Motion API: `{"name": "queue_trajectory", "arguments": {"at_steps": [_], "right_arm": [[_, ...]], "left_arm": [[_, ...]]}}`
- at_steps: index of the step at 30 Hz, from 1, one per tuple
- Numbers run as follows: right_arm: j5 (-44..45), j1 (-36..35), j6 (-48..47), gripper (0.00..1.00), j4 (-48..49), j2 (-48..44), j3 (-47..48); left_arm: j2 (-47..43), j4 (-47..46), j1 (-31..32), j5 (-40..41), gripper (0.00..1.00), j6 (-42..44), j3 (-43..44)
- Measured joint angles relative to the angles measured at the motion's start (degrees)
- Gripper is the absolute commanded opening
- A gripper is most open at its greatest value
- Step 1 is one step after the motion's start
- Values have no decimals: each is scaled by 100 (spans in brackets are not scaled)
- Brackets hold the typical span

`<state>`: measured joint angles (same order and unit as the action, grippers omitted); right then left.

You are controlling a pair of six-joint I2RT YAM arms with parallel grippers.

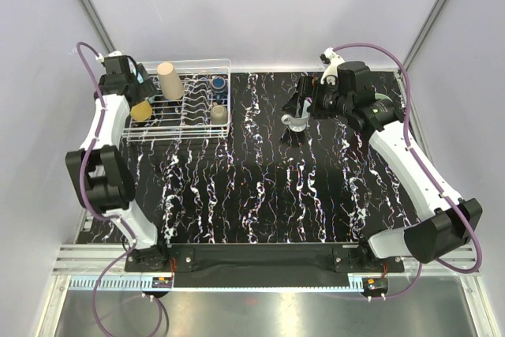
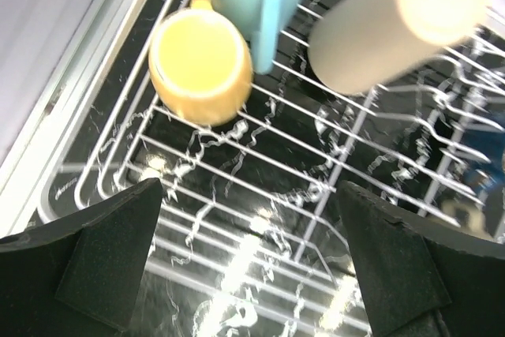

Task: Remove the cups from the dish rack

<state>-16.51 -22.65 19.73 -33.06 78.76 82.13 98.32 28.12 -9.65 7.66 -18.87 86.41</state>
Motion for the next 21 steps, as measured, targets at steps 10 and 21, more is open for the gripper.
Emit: {"name": "queue_trajectory", "arguments": {"at_steps": [10,21], "right_arm": [[-74,-2,-63,100,114,173,68],[-120,-2,-68,100,192,444,216]], "left_arm": [[988,0,-199,146,98,33,616],[1410,-321,-435,173,97,-52,625]]}}
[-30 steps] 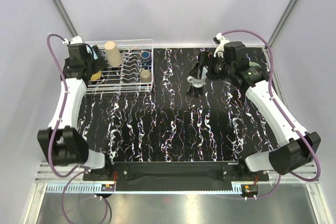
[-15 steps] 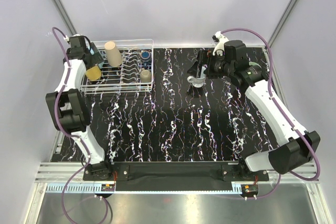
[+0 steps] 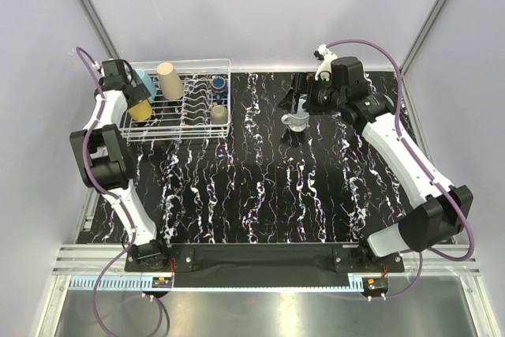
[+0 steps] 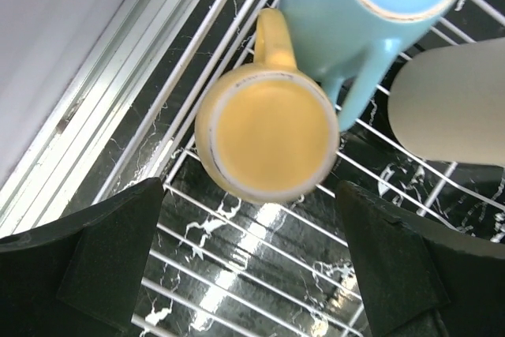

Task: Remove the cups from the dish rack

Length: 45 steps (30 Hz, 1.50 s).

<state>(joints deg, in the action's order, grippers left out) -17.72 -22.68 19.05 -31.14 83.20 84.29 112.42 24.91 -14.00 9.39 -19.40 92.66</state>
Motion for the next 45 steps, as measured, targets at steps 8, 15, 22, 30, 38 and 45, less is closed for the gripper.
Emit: {"name": "queue_trajectory", "arguments": {"at_steps": [8,15,22,30,38,45], "right_arm": [[-2,-2,0,100,9,48,13],[0,-4,0,100,9,103,13],[-2,-4,0,100,11,109,13],[-4,-4,4,100,35,109,13],[-2,-4,28,100,90,2,-42],[0,-7,74,100,149,-92,-168]], "left_arm": [[396,-9,-17,70,97,35,391],[509,28,-26,85,96,59,575],[614,33,-28,76,89,118,629],[713,22,-17,-24,49,144,629],[678,46,-17,-63,0,201,614],[446,251,-11,-129,0,201,474]]}}
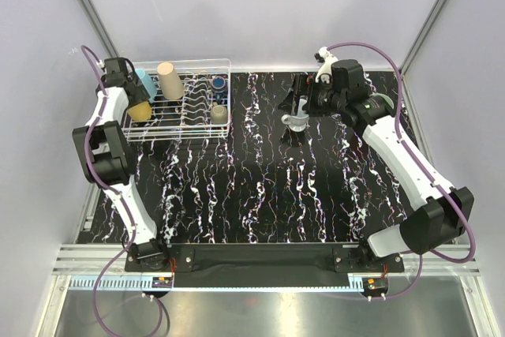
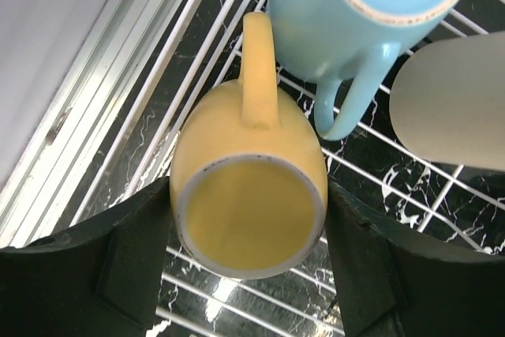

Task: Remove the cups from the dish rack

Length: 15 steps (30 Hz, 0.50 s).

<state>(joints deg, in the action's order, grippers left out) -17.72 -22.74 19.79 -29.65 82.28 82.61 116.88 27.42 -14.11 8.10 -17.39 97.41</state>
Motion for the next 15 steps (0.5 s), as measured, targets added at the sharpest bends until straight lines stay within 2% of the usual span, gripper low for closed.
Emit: {"name": "queue_trajectory", "arguments": {"at_steps": [7,15], "right_arm": [[-46,0,105,100,28,7,-168],[-184,-15,170,100,251,133,-210]], "left_arm": [[-442,426,0,7,0,4,-315],[-551,660,28,-70,0,4,-350]]}}
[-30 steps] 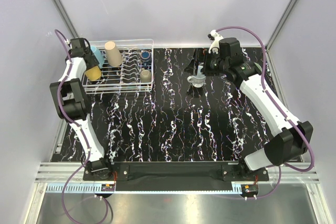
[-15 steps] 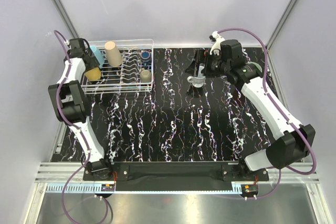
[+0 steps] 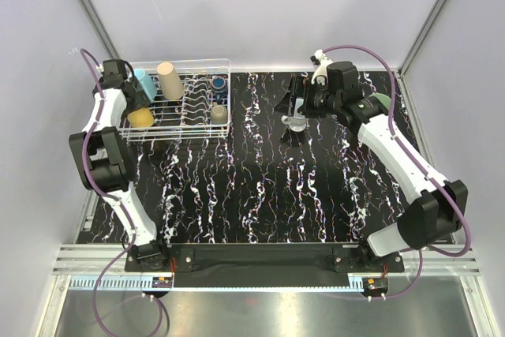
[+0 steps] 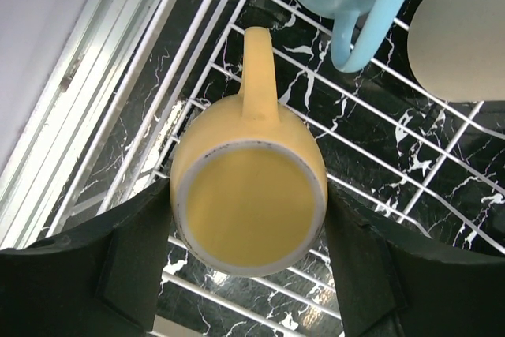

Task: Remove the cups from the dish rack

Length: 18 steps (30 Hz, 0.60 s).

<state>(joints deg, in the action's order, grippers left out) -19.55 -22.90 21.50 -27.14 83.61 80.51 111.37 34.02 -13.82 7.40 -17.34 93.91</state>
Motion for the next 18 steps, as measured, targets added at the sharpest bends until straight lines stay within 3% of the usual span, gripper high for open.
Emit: {"name": "queue_trajectory", "arguments": {"at_steps": [8,18], "right_arm": [[-269,-52,227,100,393,726,79],[-251,-369,334,100,745,1690,960]], "left_arm": [[-356,125,109,-201,0,-22,-74],[-914,140,238,-852,0,-264,-76]]}}
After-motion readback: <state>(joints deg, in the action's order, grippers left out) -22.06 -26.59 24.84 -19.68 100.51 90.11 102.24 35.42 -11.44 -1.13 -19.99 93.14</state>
